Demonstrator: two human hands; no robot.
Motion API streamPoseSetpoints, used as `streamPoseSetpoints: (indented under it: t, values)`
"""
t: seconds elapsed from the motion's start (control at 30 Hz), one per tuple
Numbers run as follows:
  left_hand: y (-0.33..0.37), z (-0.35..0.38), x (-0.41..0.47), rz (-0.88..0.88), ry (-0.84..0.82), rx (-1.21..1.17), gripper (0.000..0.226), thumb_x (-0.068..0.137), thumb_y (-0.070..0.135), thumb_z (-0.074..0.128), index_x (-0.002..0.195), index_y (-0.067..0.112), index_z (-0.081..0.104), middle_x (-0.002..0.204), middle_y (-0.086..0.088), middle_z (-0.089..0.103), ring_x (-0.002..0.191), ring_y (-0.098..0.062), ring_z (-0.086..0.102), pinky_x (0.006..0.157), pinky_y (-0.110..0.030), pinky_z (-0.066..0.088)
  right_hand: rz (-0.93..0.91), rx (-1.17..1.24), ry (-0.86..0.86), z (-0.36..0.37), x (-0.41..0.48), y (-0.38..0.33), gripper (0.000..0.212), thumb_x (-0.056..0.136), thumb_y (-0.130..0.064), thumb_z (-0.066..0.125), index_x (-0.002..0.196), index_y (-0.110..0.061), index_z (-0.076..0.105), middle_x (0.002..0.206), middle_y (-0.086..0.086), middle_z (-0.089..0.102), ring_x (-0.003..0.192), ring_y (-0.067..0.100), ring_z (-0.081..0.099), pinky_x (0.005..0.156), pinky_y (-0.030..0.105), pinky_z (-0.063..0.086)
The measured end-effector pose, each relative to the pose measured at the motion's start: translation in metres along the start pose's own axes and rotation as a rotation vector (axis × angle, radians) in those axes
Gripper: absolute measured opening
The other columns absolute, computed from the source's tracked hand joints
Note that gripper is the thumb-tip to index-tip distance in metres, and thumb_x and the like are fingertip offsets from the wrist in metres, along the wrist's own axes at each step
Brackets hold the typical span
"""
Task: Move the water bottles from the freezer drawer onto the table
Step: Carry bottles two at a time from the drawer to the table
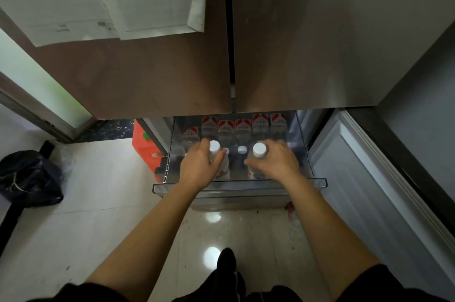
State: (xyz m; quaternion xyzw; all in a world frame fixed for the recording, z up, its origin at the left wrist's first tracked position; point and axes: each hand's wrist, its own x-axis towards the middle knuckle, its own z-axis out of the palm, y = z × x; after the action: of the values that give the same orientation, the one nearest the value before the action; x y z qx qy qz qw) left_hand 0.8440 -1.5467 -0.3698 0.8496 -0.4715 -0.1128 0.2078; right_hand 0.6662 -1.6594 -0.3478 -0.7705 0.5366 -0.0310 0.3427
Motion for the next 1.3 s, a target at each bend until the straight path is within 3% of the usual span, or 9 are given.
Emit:
streamPoseSetpoints:
  t: [0.1, 0.17, 0.4, 0.57, 0.77, 0.93, 1.03, 1.17, 1.3]
  values:
    - [0.003, 0.012, -0.015, -0.086, -0.023, -0.066, 0.058, 0.087, 0.064, 0.056, 0.123, 0.018, 0.048, 0.123, -0.01, 0.047, 0.11, -0.029, 0.053, 0.085, -0.042, 0.052, 0.06, 0.066, -0.117, 0.019, -0.005, 0.013, 0.095, 0.06, -0.059, 0.087, 0.14, -0.032, 0.046, 0.144, 0.006, 0.043, 0.129, 0.029, 0.049, 0.102, 0.042, 0.047]
    - [0.0, 0.019, -0.023, -0.159, -0.111, -0.105, 0.073, 0.079, 0.065, 0.067, 0.131, 0.021, 0.042, 0.133, -0.009, 0.042, 0.118, -0.03, 0.05, 0.091, -0.043, 0.051, 0.076, 0.086, -0.134, 0.029, -0.007, 0.022, 0.101, 0.056, -0.062, 0.088, 0.14, -0.031, 0.042, 0.144, 0.003, 0.048, 0.129, 0.028, 0.05, 0.103, 0.044, 0.047]
    - [-0.005, 0.018, -0.019, -0.264, -0.112, -0.329, 0.072, 0.07, 0.037, 0.087, 0.125, 0.018, 0.045, 0.122, -0.007, 0.063, 0.111, -0.03, 0.061, 0.088, -0.038, 0.051, 0.124, 0.179, -0.012, 0.036, -0.006, 0.021, 0.086, 0.063, -0.054, 0.086, 0.134, -0.028, 0.045, 0.128, 0.001, 0.063, 0.116, 0.027, 0.059, 0.094, 0.044, 0.051]
    - [0.002, 0.0, -0.026, -0.367, 0.101, -0.492, 0.068, 0.07, 0.032, 0.087, 0.12, 0.016, 0.044, 0.109, 0.0, 0.063, 0.1, -0.024, 0.06, 0.082, -0.03, 0.043, 0.092, 0.279, 0.134, 0.041, -0.022, 0.015, 0.075, 0.068, -0.041, 0.086, 0.133, -0.028, 0.05, 0.118, -0.002, 0.067, 0.109, 0.024, 0.063, 0.084, 0.034, 0.05]
    - [0.007, -0.048, -0.051, -0.253, 0.303, -0.649, 0.069, 0.066, 0.028, 0.091, 0.12, 0.031, 0.049, 0.111, 0.01, 0.061, 0.103, -0.014, 0.059, 0.087, -0.029, 0.05, -0.033, 0.468, 0.292, 0.021, -0.051, -0.011, 0.074, 0.071, -0.037, 0.087, 0.136, -0.03, 0.053, 0.111, -0.008, 0.066, 0.099, 0.011, 0.059, 0.08, 0.024, 0.044]
    - [0.009, -0.09, -0.115, -0.22, 0.535, -0.675, 0.073, 0.065, 0.028, 0.093, 0.127, 0.023, 0.055, 0.121, 0.007, 0.061, 0.112, -0.015, 0.061, 0.095, -0.034, 0.055, -0.197, 0.656, 0.4, 0.02, -0.093, -0.036, 0.078, 0.068, -0.035, 0.09, 0.138, -0.029, 0.055, 0.117, -0.013, 0.063, 0.108, 0.007, 0.056, 0.097, 0.033, 0.05]
    - [0.001, -0.112, -0.168, -0.269, 0.649, -0.632, 0.075, 0.067, 0.029, 0.092, 0.13, 0.024, 0.053, 0.12, 0.006, 0.057, 0.112, -0.015, 0.06, 0.093, -0.035, 0.056, -0.275, 0.724, 0.376, 0.032, -0.122, -0.053, 0.076, 0.067, -0.03, 0.09, 0.135, -0.034, 0.055, 0.115, -0.023, 0.058, 0.113, 0.008, 0.057, 0.102, 0.046, 0.049]
    - [-0.03, -0.141, -0.237, -0.326, 0.749, -0.526, 0.07, 0.069, 0.034, 0.09, 0.121, 0.054, 0.048, 0.121, 0.007, 0.061, 0.11, -0.016, 0.062, 0.09, -0.042, 0.056, -0.4, 0.747, 0.207, 0.065, -0.168, -0.086, 0.075, 0.068, -0.027, 0.089, 0.135, -0.032, 0.056, 0.117, -0.021, 0.059, 0.111, 0.004, 0.057, 0.099, 0.038, 0.053]
    - [-0.062, -0.168, -0.303, -0.449, 0.849, -0.498, 0.069, 0.071, 0.028, 0.089, 0.127, 0.037, 0.05, 0.121, 0.012, 0.062, 0.11, -0.012, 0.061, 0.092, -0.041, 0.055, -0.524, 0.665, 0.052, 0.108, -0.217, -0.12, 0.076, 0.067, -0.035, 0.089, 0.134, -0.04, 0.055, 0.116, -0.024, 0.061, 0.106, 0.001, 0.058, 0.095, 0.038, 0.055]
